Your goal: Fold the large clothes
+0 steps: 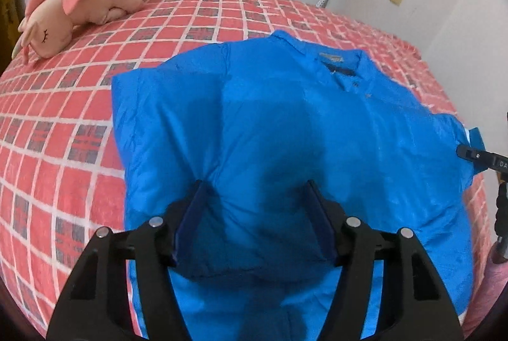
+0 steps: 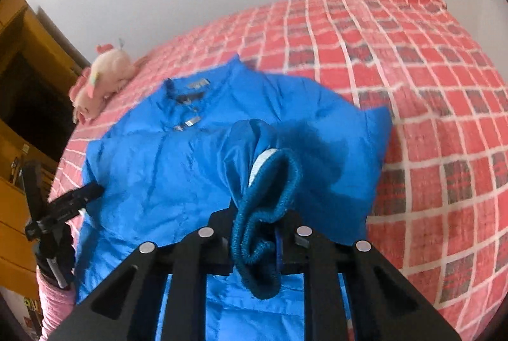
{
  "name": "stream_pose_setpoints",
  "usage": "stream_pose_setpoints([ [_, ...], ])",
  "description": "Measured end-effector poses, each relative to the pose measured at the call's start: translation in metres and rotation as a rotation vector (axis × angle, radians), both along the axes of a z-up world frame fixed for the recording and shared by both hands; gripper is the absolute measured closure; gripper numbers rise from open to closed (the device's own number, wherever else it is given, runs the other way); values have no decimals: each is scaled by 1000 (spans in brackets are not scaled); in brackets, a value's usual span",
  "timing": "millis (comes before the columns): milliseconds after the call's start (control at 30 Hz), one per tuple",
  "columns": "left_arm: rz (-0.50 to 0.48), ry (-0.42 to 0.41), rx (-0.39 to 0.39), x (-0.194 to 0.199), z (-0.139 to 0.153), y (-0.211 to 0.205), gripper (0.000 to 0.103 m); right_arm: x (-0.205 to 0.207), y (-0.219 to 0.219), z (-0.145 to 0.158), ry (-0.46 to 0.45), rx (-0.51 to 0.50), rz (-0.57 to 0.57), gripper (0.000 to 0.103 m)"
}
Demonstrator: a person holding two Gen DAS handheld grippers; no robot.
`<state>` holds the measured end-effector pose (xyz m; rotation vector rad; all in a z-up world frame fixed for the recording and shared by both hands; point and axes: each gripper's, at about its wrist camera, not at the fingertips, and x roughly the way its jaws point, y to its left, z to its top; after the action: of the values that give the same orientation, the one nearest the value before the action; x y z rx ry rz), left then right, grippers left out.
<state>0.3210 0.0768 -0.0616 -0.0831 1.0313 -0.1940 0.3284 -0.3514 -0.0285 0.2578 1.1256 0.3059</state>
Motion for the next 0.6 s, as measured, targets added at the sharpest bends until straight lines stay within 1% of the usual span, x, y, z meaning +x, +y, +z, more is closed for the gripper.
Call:
stream_pose_setpoints([
  [100,-5,-9,21,-1,-4,-2,39,4,1,-20,31,-6,-10,80],
  [200,-7,-12,32,-2,-7,-2,39,3,4,-24,33,-14,-6,78],
  [233,-4,-10,35,-2,-6,-3,40,1,4,-21,30,-26,-6,78],
  [267,0,-5,39,-2,-3,-4,40,0,4,-18,26,-32,-11,75],
  [300,7,0,43,-3,1,-4,40,-4,2,-10,8,-46,-24,70],
  [433,12,-40,7,-6,25,-6,39,-16,-1,29,-114,-96,-75,63],
  [500,12,-52,16,1,32,-14,39,-12,10,41,-146,-112,-58,63],
  [600,-8,-30,28,19,27,-36,39,2,33,38,-139,-96,4,63],
])
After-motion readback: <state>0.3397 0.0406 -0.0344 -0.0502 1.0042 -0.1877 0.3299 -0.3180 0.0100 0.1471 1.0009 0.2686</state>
